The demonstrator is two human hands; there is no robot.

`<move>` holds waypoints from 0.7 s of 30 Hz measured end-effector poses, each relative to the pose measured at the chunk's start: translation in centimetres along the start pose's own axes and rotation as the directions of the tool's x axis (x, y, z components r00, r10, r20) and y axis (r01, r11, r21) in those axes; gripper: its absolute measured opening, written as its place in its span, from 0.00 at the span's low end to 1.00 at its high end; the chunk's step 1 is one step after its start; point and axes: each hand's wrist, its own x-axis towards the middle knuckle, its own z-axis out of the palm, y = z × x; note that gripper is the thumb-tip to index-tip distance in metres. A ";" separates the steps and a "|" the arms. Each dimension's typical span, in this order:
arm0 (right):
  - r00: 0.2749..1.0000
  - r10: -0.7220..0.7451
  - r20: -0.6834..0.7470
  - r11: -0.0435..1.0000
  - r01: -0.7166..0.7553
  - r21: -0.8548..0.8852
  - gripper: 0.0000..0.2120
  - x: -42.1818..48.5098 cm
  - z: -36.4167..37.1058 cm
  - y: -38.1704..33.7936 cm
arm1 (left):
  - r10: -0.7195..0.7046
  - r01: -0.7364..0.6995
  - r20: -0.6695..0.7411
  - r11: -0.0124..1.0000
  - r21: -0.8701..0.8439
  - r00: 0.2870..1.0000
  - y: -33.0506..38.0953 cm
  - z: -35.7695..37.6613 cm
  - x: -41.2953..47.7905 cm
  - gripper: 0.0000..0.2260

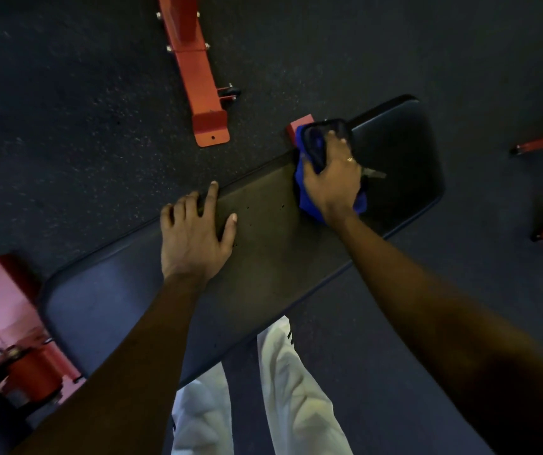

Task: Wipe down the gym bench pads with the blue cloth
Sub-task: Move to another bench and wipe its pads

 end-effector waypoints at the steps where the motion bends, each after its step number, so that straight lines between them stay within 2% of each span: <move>1: 0.994 -0.098 0.047 0.995 0.098 0.003 0.32 -1.6 0.2 -0.2 | -0.003 0.003 0.007 1.000 -0.003 1.000 0.0 -0.1 0.0 0.31; 3: 0.935 -0.293 0.198 0.956 0.292 0.034 0.34 -3.4 -0.6 1.1 | -0.006 0.006 0.019 1.000 -0.003 1.000 0.0 -0.2 0.0 0.31; 4: 0.915 -0.332 0.227 0.942 0.332 0.040 0.34 -3.1 -1.2 2.6 | -0.010 0.010 0.019 1.000 -0.001 1.000 0.0 -0.2 0.0 0.31; 5: 0.935 -0.288 0.209 0.957 0.286 0.037 0.34 -2.4 -1.8 4.2 | -0.015 0.015 0.018 1.000 0.002 1.000 0.0 -0.2 0.0 0.31; 7: 0.994 -0.005 0.109 0.997 -0.003 0.075 0.33 -1.4 -2.8 7.5 | -0.021 0.021 0.013 1.000 0.005 1.000 0.1 -0.2 -0.1 0.31; 9: 0.960 0.280 0.022 0.948 -0.280 0.151 0.35 -2.1 -2.9 9.2 | -0.022 0.022 0.005 1.000 0.011 1.000 0.2 -0.2 0.0 0.31; 11: 0.933 0.358 -0.039 0.922 -0.347 0.170 0.35 -4.4 -1.8 8.8 | -0.033 0.033 0.003 0.999 0.017 0.999 0.2 -0.1 0.1 0.31; 13: 0.953 0.293 -0.073 0.948 -0.280 0.148 0.33 -7.5 -1.0 7.0 | -0.037 0.037 -0.002 0.999 0.025 0.999 0.2 0.0 0.0 0.31; 16: 0.998 0.022 0.062 0.993 -0.029 0.111 0.35 -11.4 -0.4 5.7 | -0.038 0.039 -0.009 0.999 0.030 0.999 0.3 0.0 0.1 0.32; 19: 0.953 -0.239 0.185 0.969 0.220 0.116 0.35 -11.2 -0.9 8.8 | -0.042 0.043 -0.034 0.998 0.035 0.999 0.4 0.1 0.0 0.31; 20: 0.955 -0.246 0.167 0.966 0.227 0.126 0.35 -10.2 -1.1 10.3 | -0.043 0.044 -0.041 0.998 0.043 0.998 0.4 0.2 0.0 0.32; 21: 0.976 -0.185 0.118 0.977 0.169 0.132 0.34 -9.2 -1.2 11.8 | -0.040 0.042 -0.046 0.998 0.048 0.998 0.4 0.3 0.0 0.32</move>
